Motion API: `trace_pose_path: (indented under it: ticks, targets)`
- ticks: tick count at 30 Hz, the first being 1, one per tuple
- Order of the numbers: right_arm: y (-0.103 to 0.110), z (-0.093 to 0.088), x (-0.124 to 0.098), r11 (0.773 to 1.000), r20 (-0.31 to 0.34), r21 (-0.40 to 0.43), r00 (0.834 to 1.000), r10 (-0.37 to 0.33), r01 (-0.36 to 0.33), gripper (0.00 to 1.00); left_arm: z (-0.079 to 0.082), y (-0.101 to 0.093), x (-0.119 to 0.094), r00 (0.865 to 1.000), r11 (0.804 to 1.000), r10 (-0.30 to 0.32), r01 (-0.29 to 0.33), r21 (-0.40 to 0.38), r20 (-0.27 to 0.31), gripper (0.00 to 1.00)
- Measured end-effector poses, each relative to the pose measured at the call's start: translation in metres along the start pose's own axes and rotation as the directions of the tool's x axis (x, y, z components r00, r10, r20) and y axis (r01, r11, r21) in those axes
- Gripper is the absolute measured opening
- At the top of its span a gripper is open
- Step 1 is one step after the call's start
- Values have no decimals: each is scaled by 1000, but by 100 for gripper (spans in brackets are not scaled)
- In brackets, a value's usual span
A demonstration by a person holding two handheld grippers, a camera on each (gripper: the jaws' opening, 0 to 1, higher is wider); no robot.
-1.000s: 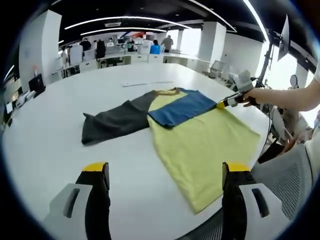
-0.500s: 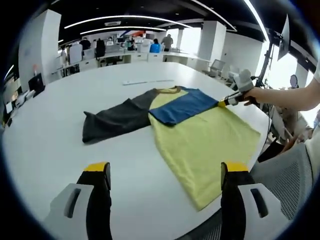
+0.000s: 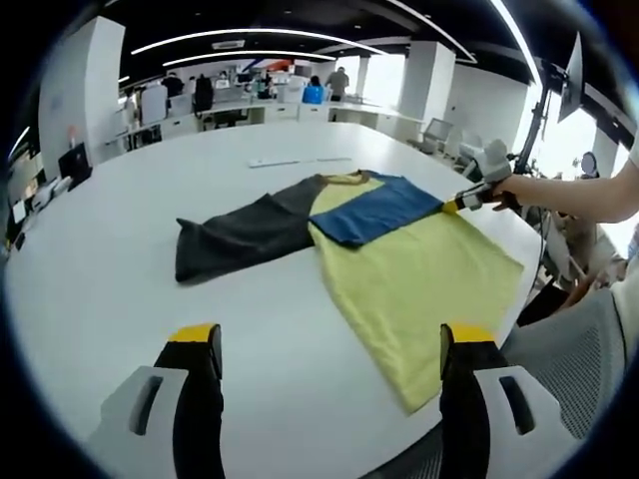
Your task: Fold the garment on the visible template until the final outline fits inside the template.
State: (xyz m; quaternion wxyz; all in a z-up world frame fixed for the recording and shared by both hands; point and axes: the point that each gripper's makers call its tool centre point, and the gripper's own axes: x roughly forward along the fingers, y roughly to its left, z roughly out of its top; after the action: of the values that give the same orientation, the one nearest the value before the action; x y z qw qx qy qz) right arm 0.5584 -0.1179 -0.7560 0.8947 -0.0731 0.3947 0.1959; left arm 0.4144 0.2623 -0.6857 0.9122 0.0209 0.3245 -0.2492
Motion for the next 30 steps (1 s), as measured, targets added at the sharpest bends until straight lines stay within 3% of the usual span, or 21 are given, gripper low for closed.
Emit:
trace_pose_path:
  ticks: [5, 8, 14, 17, 20, 30]
  targets:
    - [0, 1, -7, 1000, 11, 13, 1000, 13, -13, 23, 4, 5, 1, 1000, 1000, 3, -3, 6, 2, 87]
    - [5, 3, -11, 999, 22, -20, 999, 37, -36, 37, 8, 10, 2, 1000, 1000, 9, -8, -4, 11, 87]
    - [22, 21, -26, 993, 101, -44, 988, 114, -110, 68, 16, 26, 4, 999, 999, 32, -32, -5, 20, 86]
    - [32, 26, -33, 987, 108, -71, 983, 152, -144, 78, 20, 35, 5, 999, 999, 45, -44, -14, 26, 85]
    - [41, 29, -39, 981, 111, -95, 977, 182, -172, 84, 25, 39, 5, 998, 998, 57, -56, -14, 34, 85]
    - [60, 34, -57, 963, 122, -132, 960, 251, -234, 92, 37, 71, 12, 994, 995, 101, -100, -28, 47, 82]
